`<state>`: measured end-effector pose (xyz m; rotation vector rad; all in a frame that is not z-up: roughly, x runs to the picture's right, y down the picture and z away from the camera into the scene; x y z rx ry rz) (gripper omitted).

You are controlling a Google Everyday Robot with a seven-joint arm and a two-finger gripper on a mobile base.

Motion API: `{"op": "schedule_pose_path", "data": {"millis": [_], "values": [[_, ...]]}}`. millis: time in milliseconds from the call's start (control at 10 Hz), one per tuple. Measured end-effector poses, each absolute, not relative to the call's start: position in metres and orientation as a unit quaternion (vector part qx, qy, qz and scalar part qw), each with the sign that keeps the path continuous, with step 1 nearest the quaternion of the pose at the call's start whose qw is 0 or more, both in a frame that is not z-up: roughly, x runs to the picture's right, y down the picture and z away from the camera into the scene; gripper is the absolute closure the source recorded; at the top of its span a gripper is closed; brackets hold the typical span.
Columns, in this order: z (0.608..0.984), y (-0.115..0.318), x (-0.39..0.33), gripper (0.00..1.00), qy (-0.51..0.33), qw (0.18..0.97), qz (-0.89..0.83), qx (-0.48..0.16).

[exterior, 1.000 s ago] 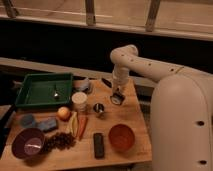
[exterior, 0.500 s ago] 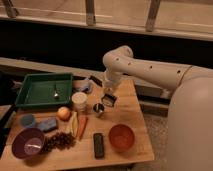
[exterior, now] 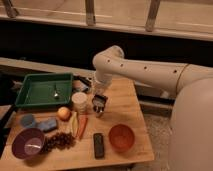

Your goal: Wipe purple bowl with brush

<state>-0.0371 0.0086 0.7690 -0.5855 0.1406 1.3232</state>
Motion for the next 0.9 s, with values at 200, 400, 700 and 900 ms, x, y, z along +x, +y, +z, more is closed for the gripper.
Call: {"op": "schedule_pose_path", "data": {"millis": [200,400,700,900], "values": [[0.7633,0.0149,-0.0605,1.0,0.055,0.761,0.584,-0.279],[0.7645,0.015,-0.0559,1.0,0.058,0.76,0.585,-0.276],[0.7658,0.0151,-0.0537,1.0,0.06,0.758,0.587,-0.277],[0.7681,0.023,-0.0629,1.0,0.058,0.763,0.573,-0.294]]}}
